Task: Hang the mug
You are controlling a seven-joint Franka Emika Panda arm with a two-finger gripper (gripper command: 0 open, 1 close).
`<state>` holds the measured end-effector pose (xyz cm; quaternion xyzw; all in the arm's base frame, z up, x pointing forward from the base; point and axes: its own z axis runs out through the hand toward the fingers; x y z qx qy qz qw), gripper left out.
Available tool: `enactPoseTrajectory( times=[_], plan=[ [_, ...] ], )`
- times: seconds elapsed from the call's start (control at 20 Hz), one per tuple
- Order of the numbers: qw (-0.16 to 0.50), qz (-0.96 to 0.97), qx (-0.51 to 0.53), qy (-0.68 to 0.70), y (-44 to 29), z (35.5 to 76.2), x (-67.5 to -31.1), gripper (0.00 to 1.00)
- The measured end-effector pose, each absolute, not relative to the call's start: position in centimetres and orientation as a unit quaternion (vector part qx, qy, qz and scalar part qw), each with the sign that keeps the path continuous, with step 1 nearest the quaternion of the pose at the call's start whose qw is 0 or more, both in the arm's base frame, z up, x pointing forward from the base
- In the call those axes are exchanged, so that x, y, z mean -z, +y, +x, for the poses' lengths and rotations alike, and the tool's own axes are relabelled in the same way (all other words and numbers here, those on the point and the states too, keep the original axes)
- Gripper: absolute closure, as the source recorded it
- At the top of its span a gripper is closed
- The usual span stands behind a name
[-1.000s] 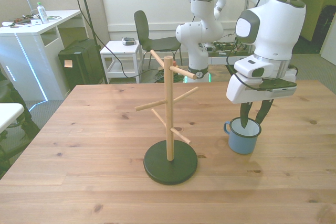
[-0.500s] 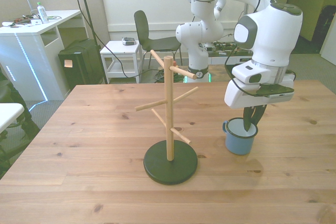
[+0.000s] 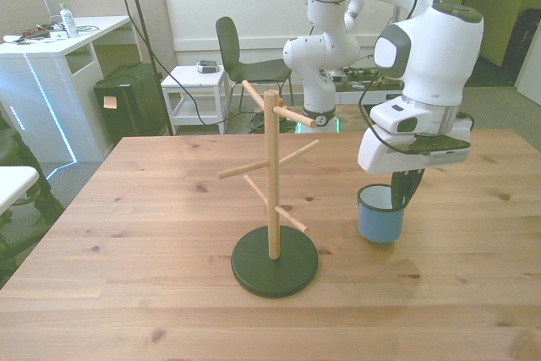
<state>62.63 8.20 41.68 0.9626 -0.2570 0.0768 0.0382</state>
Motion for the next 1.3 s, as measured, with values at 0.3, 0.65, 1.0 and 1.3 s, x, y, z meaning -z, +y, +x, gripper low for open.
enactPoseTrajectory(
  times=[0.3,0.65,1.0,1.3],
  plan=[
    [0.035,0.964,-0.103,-0.244,9.4,62.3,-50.5,1.0],
    [0.034,0.966,-0.111,-0.23,8.6,63.2,-56.0,1.0],
    [0.023,0.965,-0.107,-0.236,5.4,64.5,-57.4,1.0],
    [0.016,0.964,-0.106,-0.242,2.9,64.6,-57.8,1.0]
  ],
)
